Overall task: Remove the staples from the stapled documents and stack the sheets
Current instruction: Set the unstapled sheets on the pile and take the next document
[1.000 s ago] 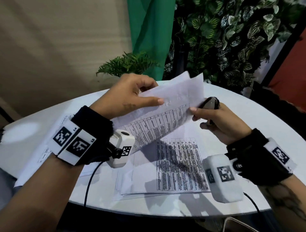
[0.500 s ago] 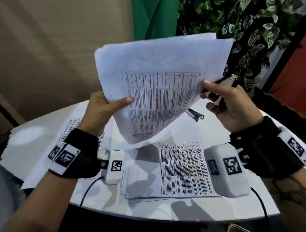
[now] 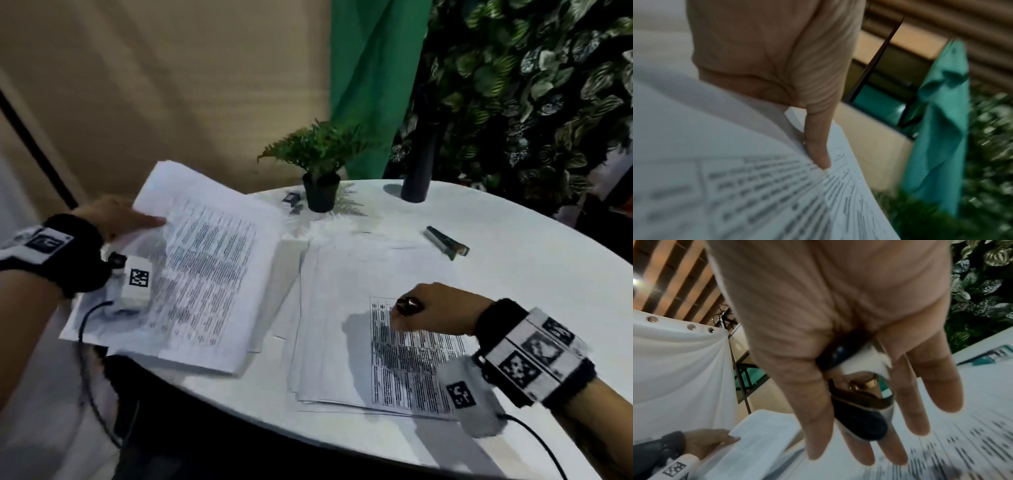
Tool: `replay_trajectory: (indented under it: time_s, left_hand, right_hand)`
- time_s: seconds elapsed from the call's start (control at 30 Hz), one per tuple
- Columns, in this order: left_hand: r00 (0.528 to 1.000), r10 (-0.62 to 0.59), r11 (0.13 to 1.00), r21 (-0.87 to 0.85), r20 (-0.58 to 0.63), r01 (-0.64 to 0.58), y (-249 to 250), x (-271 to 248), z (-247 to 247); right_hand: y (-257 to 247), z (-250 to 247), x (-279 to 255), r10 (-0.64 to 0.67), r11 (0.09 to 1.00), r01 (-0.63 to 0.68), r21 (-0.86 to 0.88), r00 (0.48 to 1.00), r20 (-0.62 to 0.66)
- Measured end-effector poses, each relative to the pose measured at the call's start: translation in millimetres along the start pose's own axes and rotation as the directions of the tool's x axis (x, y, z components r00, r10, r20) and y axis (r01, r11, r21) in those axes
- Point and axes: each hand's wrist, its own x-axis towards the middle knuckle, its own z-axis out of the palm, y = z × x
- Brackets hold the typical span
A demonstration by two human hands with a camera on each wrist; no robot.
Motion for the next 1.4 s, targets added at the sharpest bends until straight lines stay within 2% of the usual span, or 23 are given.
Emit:
replay_trajectory:
  time_s: [0.1, 0.13, 0.2, 0.33, 0.4, 0.47, 0.53, 0.57, 0.63, 0.7, 0.77, 1.0, 1.13, 1.2, 1.27, 1.33, 1.4]
  left_hand:
    - [0.997, -0.029, 1.000, 0.000, 0.075, 0.029, -22.5, -7.1, 24.6]
    - [0.997, -0.038, 0.999, -0.010, 0.075, 0.038, -29.9, -1.4, 31.2]
    - [0.999, -0.039, 0.996, 0.082, 0.018, 0.038, -37.8, 6.5, 41.0]
    - [0.990, 0.088, 0.957, 0.285, -0.113, -0.053, -7.4, 9.0, 47.9]
    - [0.974, 0.211, 0.905, 0.395, -0.088, -0.160, 25.7, 1.9, 55.4]
    - [0.941, 0.339, 0.862, 0.401, -0.001, -0.310, 61.6, -18.6, 74.5]
    - [0.895, 0.423, 0.831, 0.332, 0.142, -0.445, 95.5, -45.5, 106.8]
    - [0.864, 0.441, 0.810, 0.305, 0.244, -0.500, 110.3, -58.9, 126.5]
    - [0.807, 0.384, 0.796, 0.282, 0.448, -0.536, 135.3, -84.7, 163.9]
    - [0.771, 0.285, 0.808, 0.290, 0.569, -0.513, 153.0, -104.1, 193.6]
    - [0.767, 0.225, 0.819, 0.310, 0.600, -0.483, 162.4, -114.7, 213.0]
    - [0.828, 0.203, 0.898, 0.238, 0.523, -0.371, 169.3, -124.3, 228.9]
    - [0.869, 0.290, 0.915, 0.151, 0.401, -0.375, 164.5, -123.0, 229.1]
    - [0.878, 0.224, 0.957, 0.077, 0.423, -0.281, 160.7, -120.0, 221.7]
    - [0.855, 0.123, 0.990, -0.005, 0.505, -0.139, 156.2, -116.3, 213.7]
    - [0.851, 0.034, 0.994, -0.105, 0.525, 0.025, 147.4, -116.7, 206.7]
    - [0.794, -0.012, 0.969, -0.189, 0.607, 0.159, 132.9, -123.0, 202.9]
  right_hand:
    - [-3.3, 11.6, 0.0, 0.005, 1.000, -0.005, -0.021, 0.999, 0.033]
    - [-4.2, 14.2, 0.5, 0.011, 1.000, -0.010, -0.026, 1.000, 0.022]
    - [-6.5, 15.9, 0.5, 0.022, 0.999, -0.022, -0.037, 1.000, 0.007]
    - [-6.4, 17.0, 2.2, 0.041, 0.999, -0.041, -0.029, 0.999, -0.002]
    - [-6.5, 16.9, 3.5, 0.053, 0.999, -0.053, -0.002, 0.999, -0.007]
    - [-8.5, 16.4, 6.4, 0.069, 0.998, -0.069, 0.001, 0.998, -0.006]
    - [-12.9, 15.4, 9.0, 0.092, 0.995, -0.093, -0.027, 0.996, -0.008]
    - [-15.3, 15.1, 10.2, 0.100, 0.994, -0.100, -0.047, 0.995, -0.008]
    - [-19.1, 14.8, 13.0, 0.104, 0.992, -0.104, -0.074, 0.995, -0.002]
    - [-20.2, 14.3, 14.4, 0.108, 0.991, -0.107, -0.079, 0.994, 0.003]
    - [-20.2, 14.0, 14.9, 0.107, 0.991, -0.107, -0.079, 0.994, 0.000]
    - [-15.1, 16.3, 13.0, 0.092, 0.994, -0.094, -0.062, 0.995, -0.028]
    - [-14.0, 17.5, 13.1, 0.083, 0.995, -0.085, -0.059, 0.996, -0.041]
    - [-13.2, 17.3, 13.1, 0.081, 0.996, -0.082, -0.043, 0.996, -0.040]
    - [-11.9, 17.2, 12.9, 0.078, 0.996, -0.080, -0.031, 0.996, -0.041]
    - [-10.4, 17.7, 12.1, 0.073, 0.997, -0.074, -0.020, 0.996, -0.047]
    - [-9.4, 18.0, 11.8, 0.068, 0.998, -0.069, -0.016, 0.996, -0.050]
